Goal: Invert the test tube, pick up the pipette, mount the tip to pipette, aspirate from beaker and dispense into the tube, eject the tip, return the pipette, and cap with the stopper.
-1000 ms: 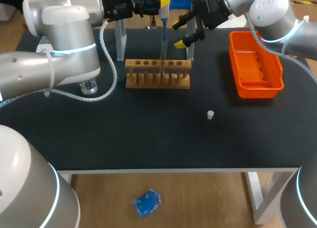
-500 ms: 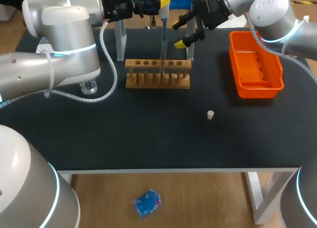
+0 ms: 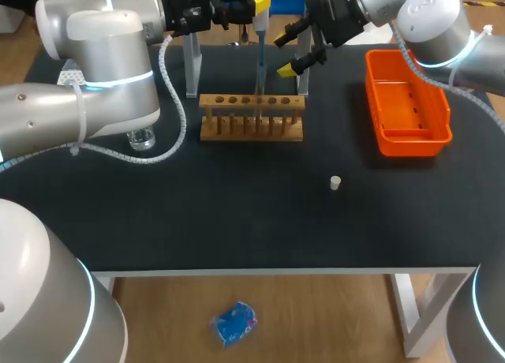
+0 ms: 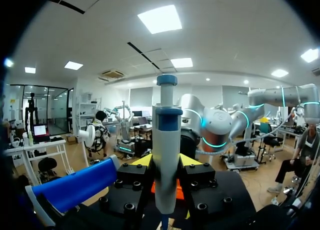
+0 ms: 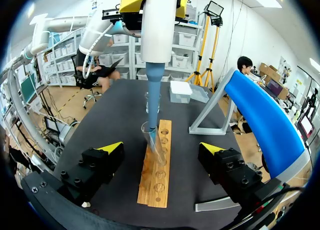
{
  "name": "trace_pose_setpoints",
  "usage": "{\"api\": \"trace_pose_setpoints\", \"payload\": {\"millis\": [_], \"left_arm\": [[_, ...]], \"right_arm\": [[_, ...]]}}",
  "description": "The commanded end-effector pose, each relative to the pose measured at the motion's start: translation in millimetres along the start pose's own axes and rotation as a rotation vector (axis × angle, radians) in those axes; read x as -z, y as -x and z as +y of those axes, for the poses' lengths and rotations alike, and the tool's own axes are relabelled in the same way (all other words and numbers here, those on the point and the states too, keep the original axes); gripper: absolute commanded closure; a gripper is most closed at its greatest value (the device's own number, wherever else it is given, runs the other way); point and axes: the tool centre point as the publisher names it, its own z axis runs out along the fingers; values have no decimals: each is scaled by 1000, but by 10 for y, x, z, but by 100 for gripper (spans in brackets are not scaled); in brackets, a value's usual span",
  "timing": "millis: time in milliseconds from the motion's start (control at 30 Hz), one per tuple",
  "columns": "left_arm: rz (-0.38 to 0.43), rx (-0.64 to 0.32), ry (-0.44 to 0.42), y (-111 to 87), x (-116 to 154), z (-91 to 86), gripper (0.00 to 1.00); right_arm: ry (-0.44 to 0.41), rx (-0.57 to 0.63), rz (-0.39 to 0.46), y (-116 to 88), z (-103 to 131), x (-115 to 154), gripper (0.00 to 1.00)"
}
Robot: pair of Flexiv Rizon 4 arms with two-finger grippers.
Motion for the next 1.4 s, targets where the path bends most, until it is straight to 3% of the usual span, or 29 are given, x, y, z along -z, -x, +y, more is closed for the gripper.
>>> {"api": "trace_pose_setpoints", "payload": {"millis": [33,800,1400], "left_arm": [[-2,-3,3,21,-21,-3,100],[1,-27,9,124,-31,-74,100],[0,-15,3,72,-30,-18,100]], "right_arm": [[-2,0,3,6,0,8,0],[-2,0,3,6,0,8,0],[-2,0,3,6,0,8,0]]}}
